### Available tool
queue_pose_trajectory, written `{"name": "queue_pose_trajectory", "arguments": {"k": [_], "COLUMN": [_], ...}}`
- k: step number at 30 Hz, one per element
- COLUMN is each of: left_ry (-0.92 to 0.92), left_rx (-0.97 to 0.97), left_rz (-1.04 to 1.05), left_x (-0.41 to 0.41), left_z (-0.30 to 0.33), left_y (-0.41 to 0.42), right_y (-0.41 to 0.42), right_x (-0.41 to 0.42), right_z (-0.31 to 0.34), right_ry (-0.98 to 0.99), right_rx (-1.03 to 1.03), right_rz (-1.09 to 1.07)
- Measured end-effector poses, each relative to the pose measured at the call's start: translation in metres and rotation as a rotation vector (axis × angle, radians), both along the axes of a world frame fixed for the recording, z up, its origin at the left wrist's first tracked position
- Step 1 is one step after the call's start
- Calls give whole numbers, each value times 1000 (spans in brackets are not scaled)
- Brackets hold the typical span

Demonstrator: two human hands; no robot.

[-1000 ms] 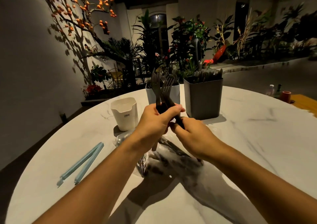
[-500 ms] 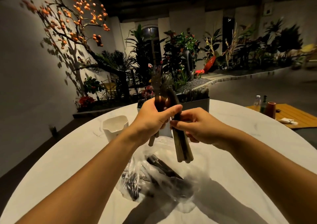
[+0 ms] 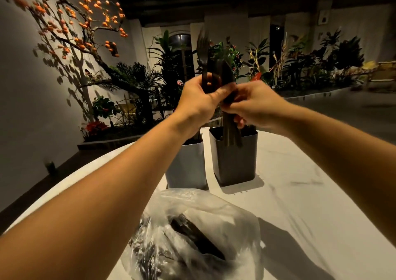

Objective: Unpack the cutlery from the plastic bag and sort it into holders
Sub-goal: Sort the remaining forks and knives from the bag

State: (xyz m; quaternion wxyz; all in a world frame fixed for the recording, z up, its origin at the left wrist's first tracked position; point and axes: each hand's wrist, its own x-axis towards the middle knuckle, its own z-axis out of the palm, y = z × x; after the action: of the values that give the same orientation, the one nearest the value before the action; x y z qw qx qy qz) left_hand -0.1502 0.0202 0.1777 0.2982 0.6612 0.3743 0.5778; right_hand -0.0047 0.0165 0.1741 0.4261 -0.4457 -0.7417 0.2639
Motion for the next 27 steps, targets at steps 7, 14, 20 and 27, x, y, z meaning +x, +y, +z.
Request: {"name": "queue_pose_trajectory", "arguments": {"k": [7,14,20,27], "left_ry": [21,56,120,266], "left_rx": [67,35,-33,-260], "left_rz": [80,120,66,142], "left_x": [8,12,7,3], "left_z": [21,-1,-23,-40], "left_y": [45,86,109,122], "right_y": [45,88,111,127], "right_x": [4,4,4,0], "right_z": [28,10,-11,-27], "right_ry": [-16,-19,-63,-160], "right_rx": [82,10,-85,-207], "right_rz": [-80,-84,-110,-164]}}
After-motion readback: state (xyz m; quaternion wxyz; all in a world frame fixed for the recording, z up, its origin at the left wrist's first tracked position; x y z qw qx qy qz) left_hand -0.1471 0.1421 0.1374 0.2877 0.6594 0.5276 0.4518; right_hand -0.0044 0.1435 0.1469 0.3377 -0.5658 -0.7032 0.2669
